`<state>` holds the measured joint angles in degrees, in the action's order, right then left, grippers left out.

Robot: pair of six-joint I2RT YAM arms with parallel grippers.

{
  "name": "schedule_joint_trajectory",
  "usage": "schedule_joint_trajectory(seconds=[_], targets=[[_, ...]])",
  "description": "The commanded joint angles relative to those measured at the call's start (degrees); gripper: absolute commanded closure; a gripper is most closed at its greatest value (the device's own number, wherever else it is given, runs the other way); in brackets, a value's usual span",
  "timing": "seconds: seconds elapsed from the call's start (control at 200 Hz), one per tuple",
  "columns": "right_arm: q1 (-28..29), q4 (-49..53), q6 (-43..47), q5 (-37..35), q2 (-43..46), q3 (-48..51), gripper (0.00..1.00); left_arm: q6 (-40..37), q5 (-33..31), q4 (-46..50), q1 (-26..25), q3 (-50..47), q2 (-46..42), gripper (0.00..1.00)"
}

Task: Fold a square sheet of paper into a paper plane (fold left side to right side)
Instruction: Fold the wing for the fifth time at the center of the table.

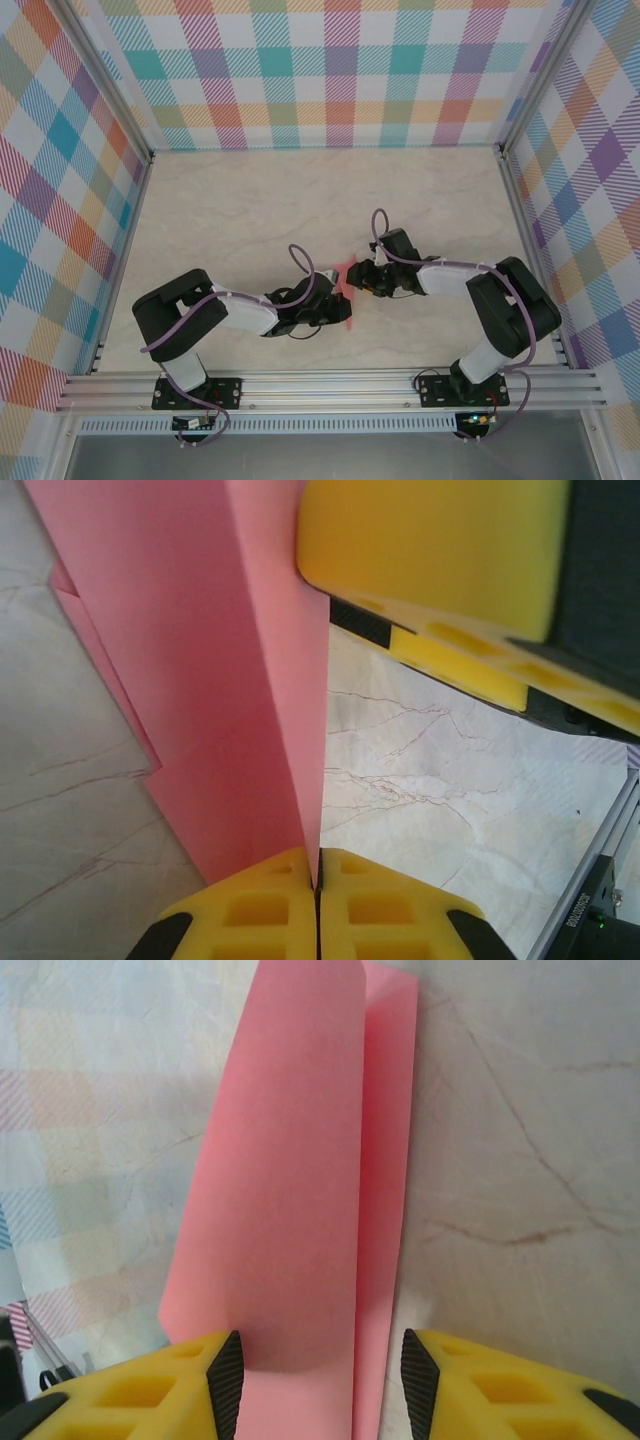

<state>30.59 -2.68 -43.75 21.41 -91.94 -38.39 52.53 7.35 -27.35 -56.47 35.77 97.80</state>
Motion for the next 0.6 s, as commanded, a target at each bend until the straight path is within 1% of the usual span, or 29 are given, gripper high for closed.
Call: schedule_joint_trajectory(seconds=[0.0, 0.25, 0.465, 0.595], targets=[[1.0, 4.2, -0.8, -1.3, -2.0, -1.9, 0.53, 1.3, 0.9, -2.6, 1.1, -0.8, 1.1, 0.89], [1.3, 7.5, -1.2, -2.7, -4.6, -3.2, 0.56, 1.5, 1.3, -3.1, 1.3, -0.9, 1.2, 0.82], [1.5, 7.6, -1.1, -2.8, -5.7, -3.2, 0.56, 0.8, 1.5, -2.4, 1.4, -1.0, -1.2, 0.72], [1.4, 7.7, -0.9, -3.0, -5.7, -3.2, 0.56, 0.6, 1.7, -1.7, 1.9, -1.7, -3.7, 0.64]])
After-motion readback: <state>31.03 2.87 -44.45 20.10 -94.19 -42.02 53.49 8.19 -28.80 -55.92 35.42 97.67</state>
